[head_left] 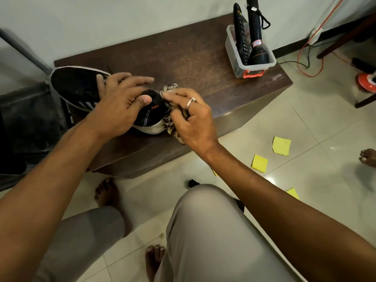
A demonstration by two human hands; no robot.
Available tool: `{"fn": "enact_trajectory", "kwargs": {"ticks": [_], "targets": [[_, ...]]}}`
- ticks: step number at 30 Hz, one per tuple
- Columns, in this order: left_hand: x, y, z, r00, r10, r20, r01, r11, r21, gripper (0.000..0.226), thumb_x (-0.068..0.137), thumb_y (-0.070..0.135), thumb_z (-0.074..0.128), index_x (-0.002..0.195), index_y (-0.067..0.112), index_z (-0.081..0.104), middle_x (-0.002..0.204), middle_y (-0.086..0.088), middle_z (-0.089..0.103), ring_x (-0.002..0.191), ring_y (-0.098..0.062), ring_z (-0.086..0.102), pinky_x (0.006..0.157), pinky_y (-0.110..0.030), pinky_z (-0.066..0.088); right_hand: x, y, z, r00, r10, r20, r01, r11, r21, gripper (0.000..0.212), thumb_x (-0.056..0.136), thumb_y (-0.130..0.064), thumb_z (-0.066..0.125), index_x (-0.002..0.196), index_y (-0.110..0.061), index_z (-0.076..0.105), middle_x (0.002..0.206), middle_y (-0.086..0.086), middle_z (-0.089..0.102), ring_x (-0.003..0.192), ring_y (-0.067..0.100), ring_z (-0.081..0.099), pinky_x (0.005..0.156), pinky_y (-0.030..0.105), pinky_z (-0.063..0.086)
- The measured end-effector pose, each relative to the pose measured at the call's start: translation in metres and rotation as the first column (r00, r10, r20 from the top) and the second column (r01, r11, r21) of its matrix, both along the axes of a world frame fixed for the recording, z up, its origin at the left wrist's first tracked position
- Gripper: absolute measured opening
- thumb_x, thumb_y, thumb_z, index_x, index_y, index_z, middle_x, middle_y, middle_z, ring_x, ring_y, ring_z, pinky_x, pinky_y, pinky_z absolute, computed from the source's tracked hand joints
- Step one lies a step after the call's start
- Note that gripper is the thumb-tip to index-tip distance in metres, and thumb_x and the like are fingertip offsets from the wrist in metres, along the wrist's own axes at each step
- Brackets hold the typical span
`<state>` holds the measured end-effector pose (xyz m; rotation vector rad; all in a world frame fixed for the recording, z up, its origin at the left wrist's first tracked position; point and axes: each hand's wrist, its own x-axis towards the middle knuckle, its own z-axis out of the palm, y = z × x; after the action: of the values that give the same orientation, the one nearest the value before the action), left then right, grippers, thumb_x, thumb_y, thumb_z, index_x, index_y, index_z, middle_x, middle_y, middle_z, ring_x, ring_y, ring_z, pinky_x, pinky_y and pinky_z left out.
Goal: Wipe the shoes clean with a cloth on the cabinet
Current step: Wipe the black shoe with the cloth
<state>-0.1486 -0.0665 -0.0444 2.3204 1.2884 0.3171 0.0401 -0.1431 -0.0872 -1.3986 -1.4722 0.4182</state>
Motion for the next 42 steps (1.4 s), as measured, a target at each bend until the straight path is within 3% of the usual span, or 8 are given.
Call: {"fn": "enact_trajectory", "kwargs": {"ticks": [3, 8, 14, 18, 23, 31, 35, 42], "targets": [[-0.004, -0.004, -0.001, 0.994, 0.051, -0.093, -0.05, 0.999, 0.018, 0.05, 0.102, 0.055, 0.028, 0.138, 0.039, 0.06, 0.168, 0.006, 0.02, 0.155, -0.031, -0.004, 0.115, -0.061, -0.019, -0.007, -0.006, -0.009, 0.998, 0.048, -0.041, -0.052, 0.992, -0.118, 0.04, 0.087, 0.006, 0.057, 0.123, -0.005, 0.073, 0.124, 0.006, 0.068, 0.119, 0.02, 0.064, 0.105, 0.044, 0.052], [-0.003, -0.018, -0.004, 0.993, 0.117, -0.016, -0.118, 0.988, -0.102, 0.058, 0.099, 0.064, 0.014, 0.145, 0.05, 0.046, 0.169, 0.018, -0.001, 0.152, -0.016, -0.027, 0.116, -0.057, -0.027, 0.009, 0.003, 0.01, 0.994, 0.037, -0.102, -0.055, 0.982, -0.178, 0.027, 0.088, 0.001, 0.062, 0.109, -0.006, 0.079, 0.109, 0.005, 0.075, 0.103, 0.011, 0.07, 0.098, 0.031, 0.056], [0.014, -0.034, -0.006, 0.945, 0.325, -0.049, -0.328, 0.942, -0.075, 0.075, 0.088, 0.086, 0.021, 0.14, 0.045, 0.056, 0.17, 0.016, -0.001, 0.151, -0.019, -0.03, 0.111, -0.064, -0.028, -0.018, -0.014, 0.01, 0.985, 0.065, -0.162, -0.095, 0.979, -0.183, 0.035, 0.088, 0.006, 0.06, 0.117, -0.006, 0.076, 0.118, 0.005, 0.073, 0.113, 0.01, 0.066, 0.103, 0.028, 0.053], [0.013, -0.034, -0.013, 0.942, 0.319, 0.104, -0.309, 0.946, -0.102, 0.056, 0.091, 0.064, 0.037, 0.135, 0.04, 0.062, 0.168, 0.022, 0.012, 0.153, -0.014, -0.025, 0.11, -0.07, -0.025, -0.009, -0.014, 0.008, 0.988, 0.014, -0.155, -0.052, 0.969, -0.242, 0.025, 0.088, 0.002, 0.065, 0.106, -0.008, 0.08, 0.106, 0.0, 0.076, 0.103, 0.003, 0.069, 0.098, 0.019, 0.053], [0.001, -0.035, -0.017, 0.947, 0.251, 0.201, -0.238, 0.967, -0.09, 0.054, 0.096, 0.041, 0.033, 0.144, 0.029, 0.057, 0.163, 0.03, 0.019, 0.153, -0.006, -0.02, 0.11, -0.067, -0.028, -0.009, -0.001, 0.019, 0.985, 0.068, -0.156, -0.091, 0.985, -0.147, 0.03, 0.086, 0.003, 0.061, 0.108, -0.01, 0.079, 0.111, 0.002, 0.076, 0.109, 0.01, 0.068, 0.101, 0.032, 0.054], [0.001, -0.034, -0.022, 0.963, 0.211, 0.166, -0.206, 0.977, -0.046, 0.059, 0.097, 0.041, 0.029, 0.147, 0.022, 0.054, 0.164, 0.027, 0.021, 0.153, -0.006, -0.02, 0.111, -0.065, -0.028, 0.001, 0.006, 0.005, 0.99, 0.103, 0.099, -0.09, 0.988, -0.124, 0.02, 0.085, -0.006, 0.068, 0.096, -0.015, 0.082, 0.099, -0.003, 0.078, 0.098, 0.015, 0.07, 0.093, 0.041, 0.056], [-0.004, -0.035, -0.024, 0.971, 0.177, 0.158, -0.175, 0.984, -0.026, 0.065, 0.096, 0.043, 0.022, 0.148, 0.02, 0.053, 0.165, 0.026, 0.019, 0.153, -0.005, -0.021, 0.111, -0.066, -0.027, -0.018, 0.007, 0.013, 0.965, 0.195, 0.175, -0.193, 0.981, -0.032, 0.03, 0.086, -0.002, 0.065, 0.111, -0.013, 0.079, 0.114, 0.002, 0.075, 0.106, 0.02, 0.067, 0.096, 0.033, 0.054], [0.001, -0.036, -0.028, 0.962, 0.202, 0.185, -0.204, 0.979, -0.006, 0.066, 0.097, 0.039, 0.019, 0.151, 0.016, 0.049, 0.165, 0.023, 0.023, 0.154, -0.005, -0.017, 0.112, -0.063, -0.027, 0.002, 0.024, 0.015, 0.969, 0.131, 0.21, -0.086, 0.974, -0.212, 0.029, 0.088, -0.004, 0.063, 0.11, -0.013, 0.08, 0.112, 0.003, 0.077, 0.108, 0.02, 0.069, 0.1, 0.04, 0.053]]}}
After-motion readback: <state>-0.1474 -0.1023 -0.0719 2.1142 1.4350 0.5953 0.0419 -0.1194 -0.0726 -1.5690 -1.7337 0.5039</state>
